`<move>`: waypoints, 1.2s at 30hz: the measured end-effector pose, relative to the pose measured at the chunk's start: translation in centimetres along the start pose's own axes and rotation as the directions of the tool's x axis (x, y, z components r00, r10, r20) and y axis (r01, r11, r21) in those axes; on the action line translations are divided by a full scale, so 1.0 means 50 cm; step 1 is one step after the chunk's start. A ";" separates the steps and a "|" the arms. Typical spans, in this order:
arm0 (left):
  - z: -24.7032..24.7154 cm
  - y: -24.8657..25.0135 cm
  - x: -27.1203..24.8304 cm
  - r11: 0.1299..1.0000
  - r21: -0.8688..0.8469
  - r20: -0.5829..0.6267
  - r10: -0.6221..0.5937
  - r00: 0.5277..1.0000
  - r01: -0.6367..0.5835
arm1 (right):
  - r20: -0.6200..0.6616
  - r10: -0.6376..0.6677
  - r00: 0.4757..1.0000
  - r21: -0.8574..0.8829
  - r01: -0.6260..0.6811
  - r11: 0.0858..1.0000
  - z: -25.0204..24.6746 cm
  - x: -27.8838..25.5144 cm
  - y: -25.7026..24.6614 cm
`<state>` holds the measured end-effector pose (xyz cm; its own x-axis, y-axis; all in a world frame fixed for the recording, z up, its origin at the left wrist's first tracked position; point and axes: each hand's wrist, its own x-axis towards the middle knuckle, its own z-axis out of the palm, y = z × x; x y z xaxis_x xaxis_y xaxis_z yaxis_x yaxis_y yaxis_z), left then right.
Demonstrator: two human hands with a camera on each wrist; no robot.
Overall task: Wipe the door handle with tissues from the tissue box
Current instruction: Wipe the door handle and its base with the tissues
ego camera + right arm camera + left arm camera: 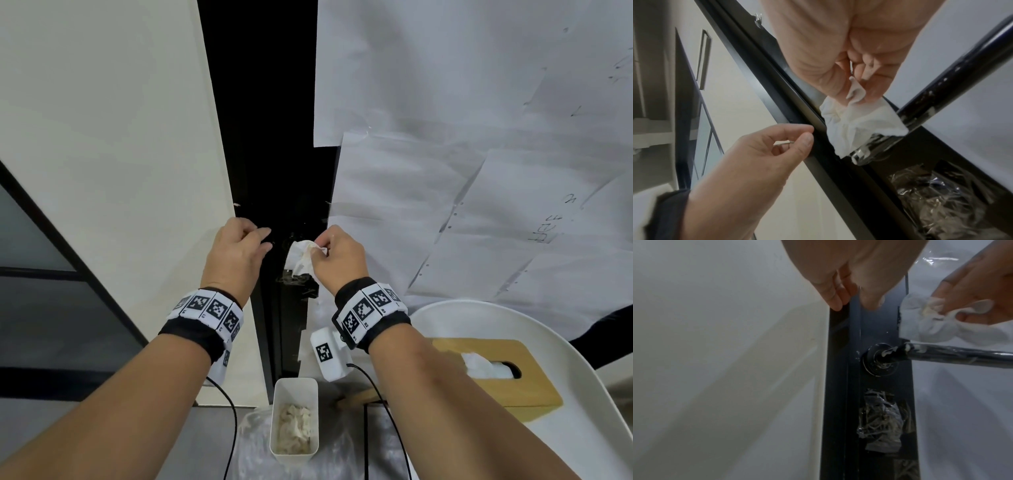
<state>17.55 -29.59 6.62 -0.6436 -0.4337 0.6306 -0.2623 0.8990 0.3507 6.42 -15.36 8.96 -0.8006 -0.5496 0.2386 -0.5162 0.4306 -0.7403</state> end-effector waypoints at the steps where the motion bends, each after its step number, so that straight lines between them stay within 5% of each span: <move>1: 0.002 0.003 -0.001 1.000 -0.012 0.010 -0.012 1.000 0.012 | 0.000 -0.018 1.000 -0.005 0.018 1.000 0.003 0.001 -0.004; 12: 0.002 0.021 -0.004 0.999 -0.037 0.062 0.005 0.998 -0.003 | 0.020 -0.068 0.997 0.069 0.067 0.995 0.024 0.008 -0.027; 25: -0.006 0.029 0.016 0.989 -0.097 0.088 -0.102 0.991 0.111 | 0.002 0.002 1.000 0.077 -0.002 0.997 -0.016 0.015 -0.004; 36: 0.006 0.027 0.012 0.995 -0.076 0.095 -0.060 0.994 0.067 | 0.052 0.054 0.997 0.211 -0.064 0.975 -0.038 0.009 -0.031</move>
<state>16.59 -28.62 7.29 -0.6920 -0.4790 0.5401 -0.2497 0.8608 0.4435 6.28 -14.94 11.40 -0.8104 -0.5621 0.1654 -0.3884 0.3041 -0.8699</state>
